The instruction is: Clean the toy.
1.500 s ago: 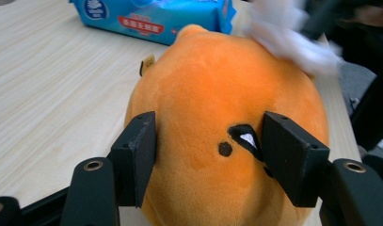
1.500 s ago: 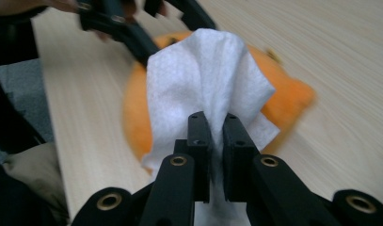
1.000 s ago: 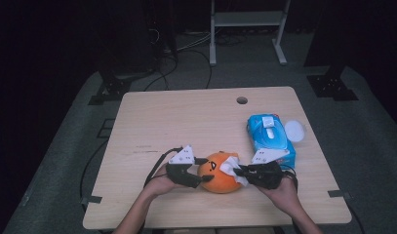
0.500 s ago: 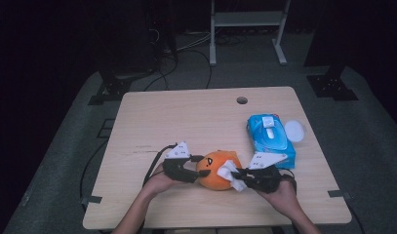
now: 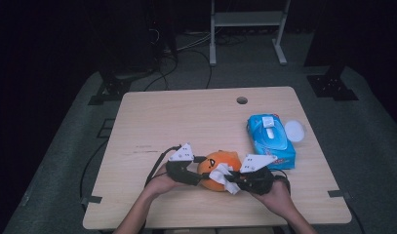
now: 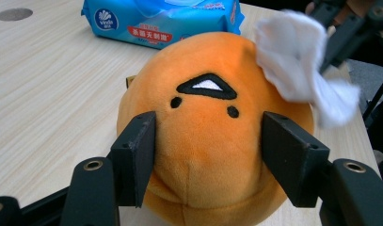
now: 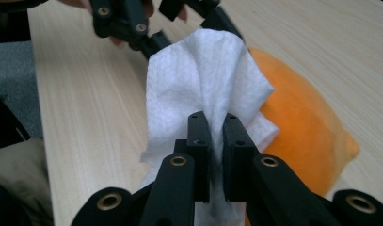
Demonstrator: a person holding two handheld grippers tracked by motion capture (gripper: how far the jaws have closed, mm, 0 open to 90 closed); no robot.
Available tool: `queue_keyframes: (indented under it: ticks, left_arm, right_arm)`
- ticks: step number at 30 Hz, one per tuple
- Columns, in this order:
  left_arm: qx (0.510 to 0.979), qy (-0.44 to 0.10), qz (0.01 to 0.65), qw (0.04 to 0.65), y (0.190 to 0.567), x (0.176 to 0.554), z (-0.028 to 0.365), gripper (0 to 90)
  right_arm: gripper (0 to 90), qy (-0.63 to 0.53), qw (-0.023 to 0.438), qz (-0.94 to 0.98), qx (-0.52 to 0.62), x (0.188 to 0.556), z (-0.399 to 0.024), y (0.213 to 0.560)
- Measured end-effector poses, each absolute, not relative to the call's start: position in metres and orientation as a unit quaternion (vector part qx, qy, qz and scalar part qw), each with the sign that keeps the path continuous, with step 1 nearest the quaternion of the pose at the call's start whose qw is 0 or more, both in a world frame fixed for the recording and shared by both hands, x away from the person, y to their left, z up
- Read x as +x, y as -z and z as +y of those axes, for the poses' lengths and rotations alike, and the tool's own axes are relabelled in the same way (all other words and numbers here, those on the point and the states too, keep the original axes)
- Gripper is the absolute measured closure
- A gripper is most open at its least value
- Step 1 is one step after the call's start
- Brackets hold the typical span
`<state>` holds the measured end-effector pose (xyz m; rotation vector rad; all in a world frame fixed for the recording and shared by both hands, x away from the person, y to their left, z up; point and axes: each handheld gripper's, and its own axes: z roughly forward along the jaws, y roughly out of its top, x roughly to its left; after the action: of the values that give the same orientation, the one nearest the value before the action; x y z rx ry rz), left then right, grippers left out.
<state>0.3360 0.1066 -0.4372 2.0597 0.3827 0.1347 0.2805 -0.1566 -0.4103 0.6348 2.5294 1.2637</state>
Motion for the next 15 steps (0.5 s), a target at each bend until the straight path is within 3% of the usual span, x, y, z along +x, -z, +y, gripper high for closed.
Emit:
queue_keyframes:
  ticks: [9,13,15]
  left_arm:
    - [0.850,-0.057,0.158,0.500,0.438,0.337,0.107,34.7]
    - [0.855,-0.041,0.193,0.480,0.436,0.339,0.105,17.1]
    - [0.858,-0.031,0.191,0.475,0.436,0.339,0.104,16.7]
  right_arm:
    - [82.5,-0.425,0.142,0.854,0.265,0.295,-0.191,0.411]
    - [82.7,-0.419,0.139,0.858,0.264,0.292,-0.195,0.414]
    - [82.8,-0.415,0.142,0.860,0.260,0.290,-0.193,0.414]
